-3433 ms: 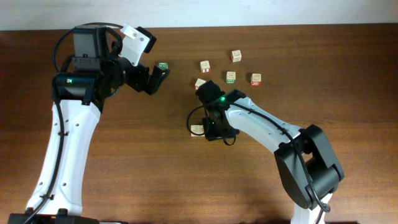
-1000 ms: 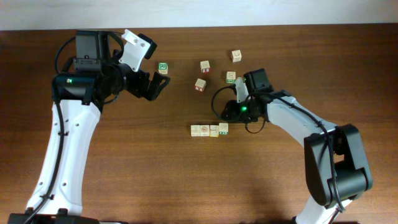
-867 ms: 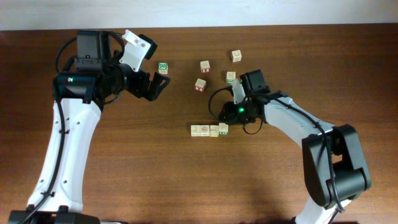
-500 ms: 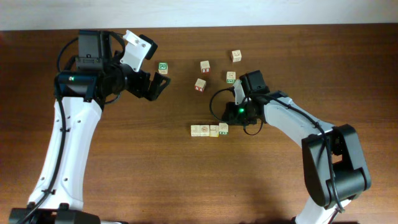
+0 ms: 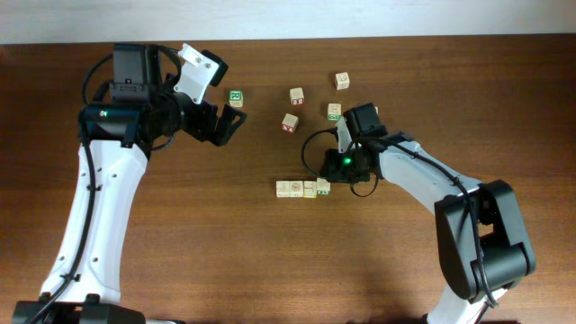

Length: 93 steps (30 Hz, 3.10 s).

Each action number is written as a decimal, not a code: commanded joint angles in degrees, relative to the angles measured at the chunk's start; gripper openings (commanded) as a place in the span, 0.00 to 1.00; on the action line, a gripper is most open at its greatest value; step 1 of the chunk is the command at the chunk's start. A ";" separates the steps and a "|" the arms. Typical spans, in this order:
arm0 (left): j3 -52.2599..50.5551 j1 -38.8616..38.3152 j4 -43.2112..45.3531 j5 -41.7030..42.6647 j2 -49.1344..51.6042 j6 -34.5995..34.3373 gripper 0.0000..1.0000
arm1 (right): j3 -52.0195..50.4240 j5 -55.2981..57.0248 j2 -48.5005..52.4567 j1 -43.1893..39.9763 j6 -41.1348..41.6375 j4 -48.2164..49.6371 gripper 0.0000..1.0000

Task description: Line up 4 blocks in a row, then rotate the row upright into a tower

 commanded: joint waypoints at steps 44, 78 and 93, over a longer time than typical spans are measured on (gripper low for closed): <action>1.11 -0.17 -0.28 0.83 0.42 -1.46 0.99 | -0.20 0.50 0.83 0.68 8.09 -1.79 0.27; -0.39 -6.88 -5.92 -1.81 22.49 -24.39 0.18 | -2.86 -7.23 -10.43 -8.66 -2.43 -14.47 0.17; -4.11 -9.38 -9.16 -8.66 22.91 -28.76 0.00 | -12.26 -6.97 -10.38 -7.45 7.96 3.87 0.08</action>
